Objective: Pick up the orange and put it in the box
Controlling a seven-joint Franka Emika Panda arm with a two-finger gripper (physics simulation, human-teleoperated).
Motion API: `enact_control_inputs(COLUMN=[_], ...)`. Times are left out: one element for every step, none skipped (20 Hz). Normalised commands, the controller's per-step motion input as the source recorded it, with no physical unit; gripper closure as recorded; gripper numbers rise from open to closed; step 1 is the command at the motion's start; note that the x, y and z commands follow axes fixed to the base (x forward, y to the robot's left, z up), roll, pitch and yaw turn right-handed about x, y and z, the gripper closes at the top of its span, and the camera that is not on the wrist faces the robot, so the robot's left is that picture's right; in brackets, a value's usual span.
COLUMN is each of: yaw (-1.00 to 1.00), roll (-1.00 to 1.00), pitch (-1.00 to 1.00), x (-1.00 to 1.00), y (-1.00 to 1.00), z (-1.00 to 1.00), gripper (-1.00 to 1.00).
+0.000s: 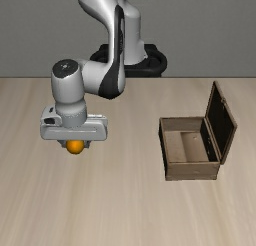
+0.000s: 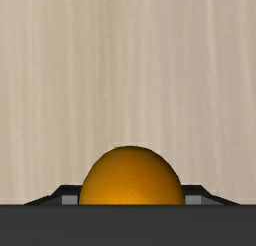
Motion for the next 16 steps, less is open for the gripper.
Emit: enact_control_inputs(yaw=[0.00, 0.00, 0.00, 0.00, 0.00, 0.00, 0.00, 0.00, 0.00, 0.00, 0.00, 0.00, 0.00, 0.00, 0.00, 0.00], roll=[0.00, 0.00, 0.00, 0.00, 0.00, 0.00, 0.00, 0.00, 0.00, 0.00, 0.00, 0.00, 0.00, 0.00, 0.00, 0.00], pitch=[0.00, 0.00, 0.00, 0.00, 0.00, 0.00, 0.00, 0.00, 0.00, 0.00, 0.00, 0.00, 0.00, 0.00, 0.00, 0.00], x=[0.00, 0.00, 0.00, 0.00, 0.00, 0.00, 0.00, 0.00, 0.00, 0.00, 0.00, 0.00, 0.00, 0.00, 0.00, 0.00], y=[0.00, 0.00, 0.00, 0.00, 0.00, 0.00, 0.00, 0.00, 0.00, 0.00, 0.00, 0.00, 0.00, 0.00, 0.00, 0.00], z=[0.00, 0.00, 1.00, 0.00, 0.00, 0.00, 0.00, 1.00, 1.00, 1.00, 1.00, 1.00, 1.00, 1.00, 1.00, 1.00], gripper=[1.00, 1.00, 1.00, 1.00, 1.00, 1.00, 1.00, 1.00, 1.00, 1.00, 1.00, 1.00, 1.00, 1.00, 1.00, 1.00])
